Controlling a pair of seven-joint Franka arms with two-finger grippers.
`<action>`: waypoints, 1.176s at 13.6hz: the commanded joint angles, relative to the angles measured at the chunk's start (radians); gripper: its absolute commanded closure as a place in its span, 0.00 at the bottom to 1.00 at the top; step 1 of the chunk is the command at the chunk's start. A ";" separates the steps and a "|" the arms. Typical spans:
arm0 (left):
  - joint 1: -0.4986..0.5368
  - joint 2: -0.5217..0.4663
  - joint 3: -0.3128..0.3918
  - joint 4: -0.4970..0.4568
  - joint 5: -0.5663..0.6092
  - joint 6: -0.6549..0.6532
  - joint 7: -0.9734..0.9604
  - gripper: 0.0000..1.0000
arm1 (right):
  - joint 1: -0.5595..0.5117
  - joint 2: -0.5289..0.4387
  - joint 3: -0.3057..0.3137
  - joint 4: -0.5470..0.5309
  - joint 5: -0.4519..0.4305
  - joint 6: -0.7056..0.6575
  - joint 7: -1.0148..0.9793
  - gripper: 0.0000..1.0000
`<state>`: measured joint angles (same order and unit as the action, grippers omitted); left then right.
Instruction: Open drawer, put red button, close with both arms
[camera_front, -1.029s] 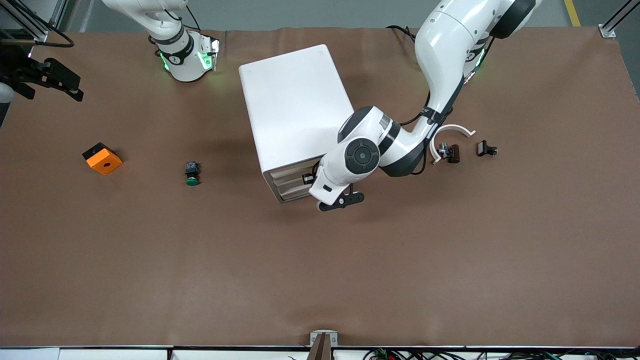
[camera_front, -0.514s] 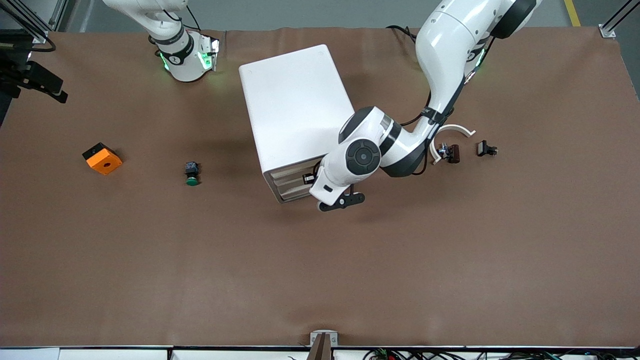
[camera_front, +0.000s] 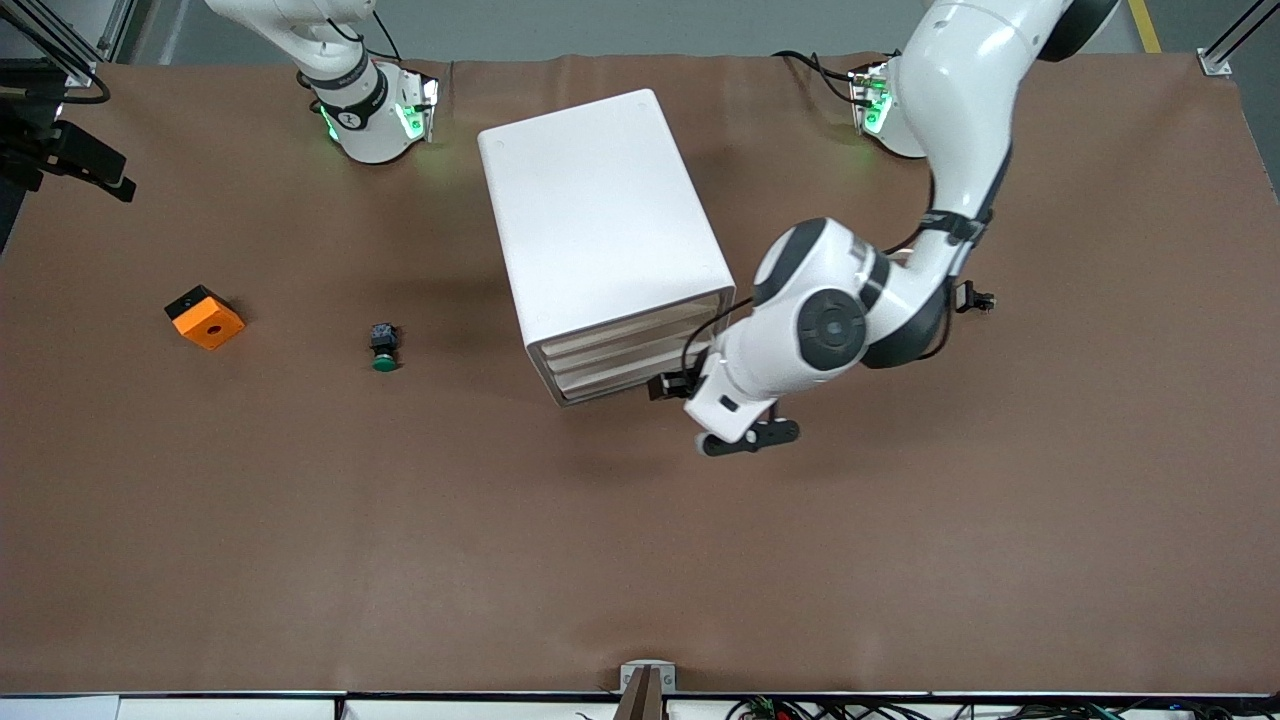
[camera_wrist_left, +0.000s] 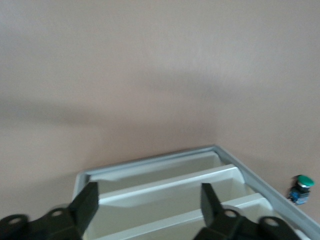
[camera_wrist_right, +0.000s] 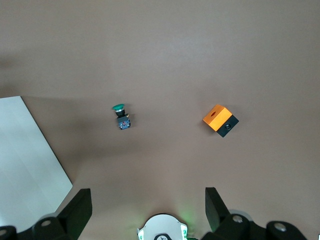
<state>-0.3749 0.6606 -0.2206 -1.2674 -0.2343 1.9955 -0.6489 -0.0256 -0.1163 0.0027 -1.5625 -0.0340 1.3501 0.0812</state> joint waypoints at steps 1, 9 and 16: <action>0.079 -0.099 -0.008 -0.026 -0.014 -0.076 0.115 0.00 | 0.016 -0.022 -0.015 -0.019 0.013 -0.002 0.008 0.00; 0.387 -0.341 -0.005 -0.140 0.146 -0.362 0.480 0.00 | 0.021 -0.022 -0.035 0.004 0.089 0.063 0.003 0.00; 0.566 -0.545 -0.003 -0.267 0.227 -0.362 0.597 0.00 | 0.018 -0.023 -0.038 0.007 0.089 0.053 -0.009 0.00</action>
<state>0.1628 0.1813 -0.2152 -1.4759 -0.0349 1.6249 -0.0627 -0.0071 -0.1266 -0.0265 -1.5552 0.0420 1.4098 0.0801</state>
